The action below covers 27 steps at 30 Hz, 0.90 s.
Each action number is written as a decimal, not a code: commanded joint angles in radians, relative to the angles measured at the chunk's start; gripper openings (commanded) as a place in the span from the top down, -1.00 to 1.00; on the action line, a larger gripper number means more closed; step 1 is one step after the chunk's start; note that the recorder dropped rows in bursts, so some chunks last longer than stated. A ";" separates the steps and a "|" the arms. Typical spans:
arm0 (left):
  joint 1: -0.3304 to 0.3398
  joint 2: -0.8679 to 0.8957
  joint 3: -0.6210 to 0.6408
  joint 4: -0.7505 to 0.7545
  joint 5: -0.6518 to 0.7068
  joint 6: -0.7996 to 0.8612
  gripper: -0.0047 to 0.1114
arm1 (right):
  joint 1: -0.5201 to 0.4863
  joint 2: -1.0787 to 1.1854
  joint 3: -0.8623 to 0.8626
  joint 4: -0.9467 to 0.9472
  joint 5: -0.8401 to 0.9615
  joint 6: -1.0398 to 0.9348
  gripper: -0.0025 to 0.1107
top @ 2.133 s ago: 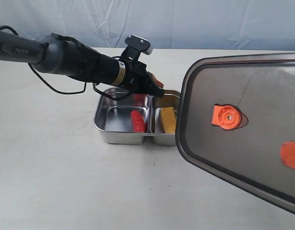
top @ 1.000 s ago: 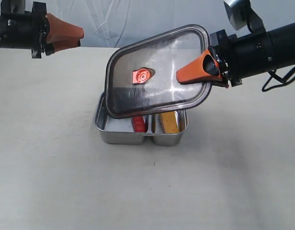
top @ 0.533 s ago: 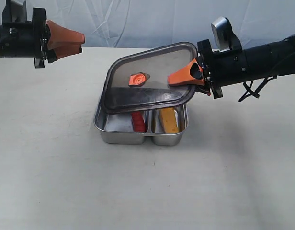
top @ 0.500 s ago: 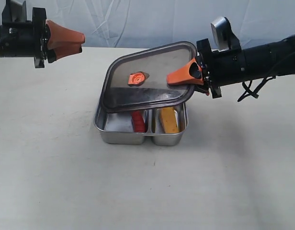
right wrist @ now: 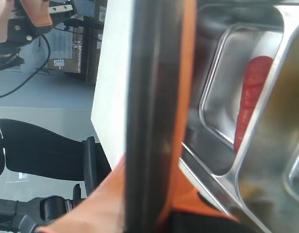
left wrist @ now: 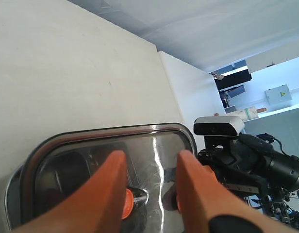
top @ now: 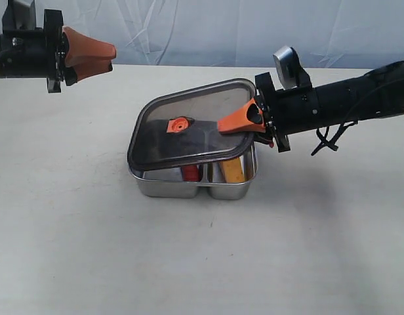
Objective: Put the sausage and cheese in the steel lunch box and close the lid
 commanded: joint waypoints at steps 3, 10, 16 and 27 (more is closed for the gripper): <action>0.000 -0.010 0.001 -0.011 -0.006 -0.002 0.32 | 0.001 0.018 -0.006 -0.005 0.014 -0.011 0.97; 0.000 -0.010 0.001 -0.009 -0.006 -0.002 0.32 | 0.001 0.022 -0.006 -0.114 0.014 -0.002 0.97; 0.000 -0.010 0.001 -0.005 -0.006 -0.001 0.32 | -0.001 0.022 -0.006 -0.119 0.014 0.001 0.97; 0.000 -0.010 0.001 0.000 -0.006 -0.001 0.32 | -0.017 0.022 -0.006 -0.142 0.011 0.065 0.97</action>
